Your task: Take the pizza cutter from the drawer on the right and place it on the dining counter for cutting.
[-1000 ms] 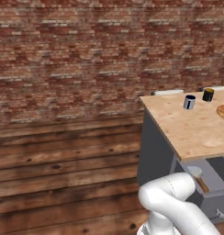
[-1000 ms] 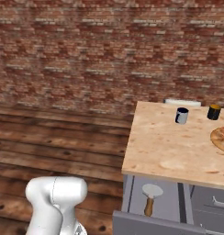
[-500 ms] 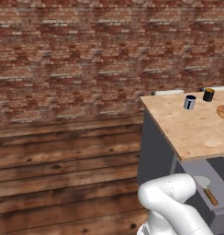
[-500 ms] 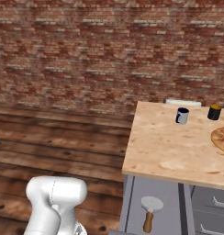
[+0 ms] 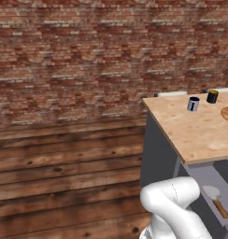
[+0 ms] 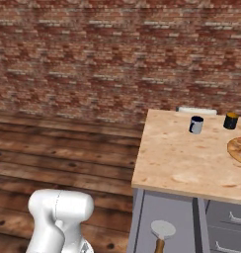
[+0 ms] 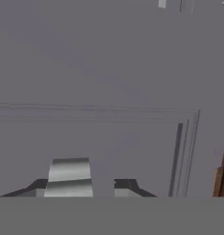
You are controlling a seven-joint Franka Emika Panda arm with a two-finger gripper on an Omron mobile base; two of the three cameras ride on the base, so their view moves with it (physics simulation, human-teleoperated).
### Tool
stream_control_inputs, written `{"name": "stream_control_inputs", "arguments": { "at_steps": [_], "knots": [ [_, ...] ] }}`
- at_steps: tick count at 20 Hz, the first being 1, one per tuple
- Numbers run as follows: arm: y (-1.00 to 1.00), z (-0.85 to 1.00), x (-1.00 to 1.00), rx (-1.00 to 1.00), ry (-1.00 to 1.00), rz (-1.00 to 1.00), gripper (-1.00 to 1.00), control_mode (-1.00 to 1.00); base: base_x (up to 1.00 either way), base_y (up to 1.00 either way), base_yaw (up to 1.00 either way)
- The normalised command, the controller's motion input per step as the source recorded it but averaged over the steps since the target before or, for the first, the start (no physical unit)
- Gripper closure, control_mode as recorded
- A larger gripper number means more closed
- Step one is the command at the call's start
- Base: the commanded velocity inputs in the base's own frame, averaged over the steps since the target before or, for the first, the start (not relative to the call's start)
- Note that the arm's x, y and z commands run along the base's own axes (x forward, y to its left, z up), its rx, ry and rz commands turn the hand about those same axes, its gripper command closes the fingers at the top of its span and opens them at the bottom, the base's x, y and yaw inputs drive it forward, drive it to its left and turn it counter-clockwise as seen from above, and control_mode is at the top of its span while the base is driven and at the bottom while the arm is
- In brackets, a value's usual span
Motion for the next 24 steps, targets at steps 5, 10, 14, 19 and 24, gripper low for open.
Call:
{"name": "stream_control_inputs", "arguments": {
  "at_steps": [5,10,14,19,24],
  "knots": [
    [0.0,0.0,-0.01,0.0,0.0,-0.01,1.0,-1.0,0.0,0.0,0.0],
    [0.0,0.0,0.0,0.0,0.0,0.0,1.0,-1.0,0.0,0.0,0.0],
    [0.0,0.0,0.0,0.0,0.0,0.0,1.0,-1.0,0.0,0.0,0.0],
    [0.0,0.0,0.0,0.0,0.0,0.0,-1.0,-1.0,0.0,0.0,0.0],
    [-0.03,0.0,-0.14,0.0,0.0,0.0,-1.0,-1.0,0.0,0.0,0.0]
  ]
}}
